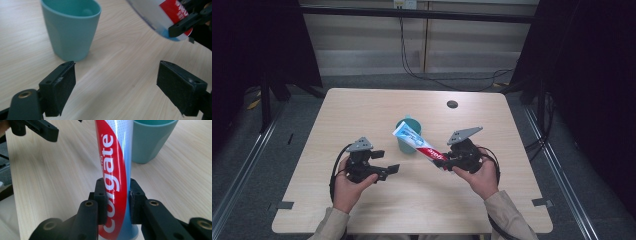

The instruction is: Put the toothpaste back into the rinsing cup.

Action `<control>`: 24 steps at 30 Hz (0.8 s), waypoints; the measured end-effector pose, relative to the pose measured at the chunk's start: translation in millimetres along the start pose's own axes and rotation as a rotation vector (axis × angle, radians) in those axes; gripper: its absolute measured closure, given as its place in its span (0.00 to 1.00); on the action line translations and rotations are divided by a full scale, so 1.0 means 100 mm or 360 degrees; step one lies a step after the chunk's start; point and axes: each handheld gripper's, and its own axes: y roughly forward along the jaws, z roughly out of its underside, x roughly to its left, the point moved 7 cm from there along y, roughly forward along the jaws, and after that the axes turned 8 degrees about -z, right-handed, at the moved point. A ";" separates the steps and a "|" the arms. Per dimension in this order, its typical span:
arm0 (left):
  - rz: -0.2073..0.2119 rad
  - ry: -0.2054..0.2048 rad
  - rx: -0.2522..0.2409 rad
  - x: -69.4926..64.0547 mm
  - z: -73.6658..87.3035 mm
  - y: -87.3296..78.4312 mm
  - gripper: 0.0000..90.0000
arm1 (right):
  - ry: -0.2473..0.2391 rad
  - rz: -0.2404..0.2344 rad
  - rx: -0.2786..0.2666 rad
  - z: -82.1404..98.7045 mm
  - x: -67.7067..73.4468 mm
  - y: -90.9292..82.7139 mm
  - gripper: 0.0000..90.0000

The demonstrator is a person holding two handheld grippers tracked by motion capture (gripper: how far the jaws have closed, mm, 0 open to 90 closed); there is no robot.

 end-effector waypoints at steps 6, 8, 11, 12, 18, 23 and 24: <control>0.0077 -0.0013 -0.0059 -0.14 -0.14 0.06 0.17 | -0.0011 0.0005 -0.0025 -0.06 0.01 0.07 0.82; 0.0101 -0.0017 -0.0087 -0.18 -0.19 0.07 0.18 | -0.0012 0.0003 -0.0026 -0.07 0.02 0.08 0.82; 0.0116 -0.0047 -0.0115 -0.21 -0.25 0.10 0.18 | -0.0027 -0.0005 -0.0022 -0.09 0.05 0.11 0.82; 0.0167 -0.0114 -0.0157 -0.24 -0.30 0.13 0.18 | -0.0028 0.0002 -0.0023 -0.09 0.06 0.13 0.82; 0.0143 -0.0124 -0.0182 -0.27 -0.35 0.18 0.26 | -0.0040 0.0002 -0.0011 -0.08 0.10 0.20 0.82; 0.0114 -0.0184 -0.0222 -0.24 -0.37 0.17 0.32 | -0.0050 0.0007 -0.0026 -0.08 0.11 0.22 0.82; 0.0091 -0.0195 -0.0238 -0.25 -0.39 0.17 0.34 | -0.0041 -0.0009 -0.0034 -0.08 0.13 0.24 0.81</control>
